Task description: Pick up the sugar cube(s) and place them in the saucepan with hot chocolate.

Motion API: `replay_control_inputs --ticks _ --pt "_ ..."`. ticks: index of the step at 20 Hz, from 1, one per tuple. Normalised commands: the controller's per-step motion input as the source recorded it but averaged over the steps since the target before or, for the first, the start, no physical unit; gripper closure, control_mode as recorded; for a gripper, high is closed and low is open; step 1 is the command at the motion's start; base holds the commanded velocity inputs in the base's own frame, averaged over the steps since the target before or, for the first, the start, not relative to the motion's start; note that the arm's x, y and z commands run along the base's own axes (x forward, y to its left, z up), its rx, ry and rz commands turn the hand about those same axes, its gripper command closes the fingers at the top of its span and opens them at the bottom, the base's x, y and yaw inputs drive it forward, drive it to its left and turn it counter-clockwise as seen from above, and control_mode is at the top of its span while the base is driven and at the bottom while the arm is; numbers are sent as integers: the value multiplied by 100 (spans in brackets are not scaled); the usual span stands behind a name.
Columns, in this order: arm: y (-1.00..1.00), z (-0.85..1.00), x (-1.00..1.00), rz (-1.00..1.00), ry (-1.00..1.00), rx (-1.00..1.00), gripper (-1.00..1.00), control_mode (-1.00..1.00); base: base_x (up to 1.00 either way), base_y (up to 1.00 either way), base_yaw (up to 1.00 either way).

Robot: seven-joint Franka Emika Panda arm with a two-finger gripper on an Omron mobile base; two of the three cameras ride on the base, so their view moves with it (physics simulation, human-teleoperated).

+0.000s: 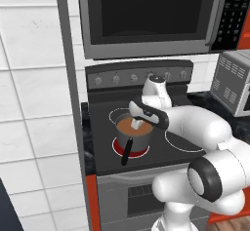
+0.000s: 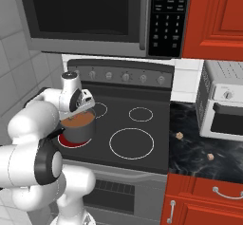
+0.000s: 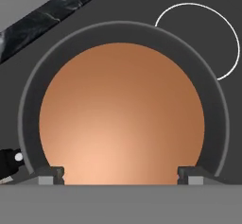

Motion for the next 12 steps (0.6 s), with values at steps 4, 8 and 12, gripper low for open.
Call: replay_control_inputs --ticks 4,8,12 --pt "-2 5 -14 0 -1 1 -100 -100 0 0 0" --pt "-9 18 -27 0 -5 4 -100 -100 0 0 0" --pt "-16 23 -21 0 -8 7 -100 -100 0 0 0"
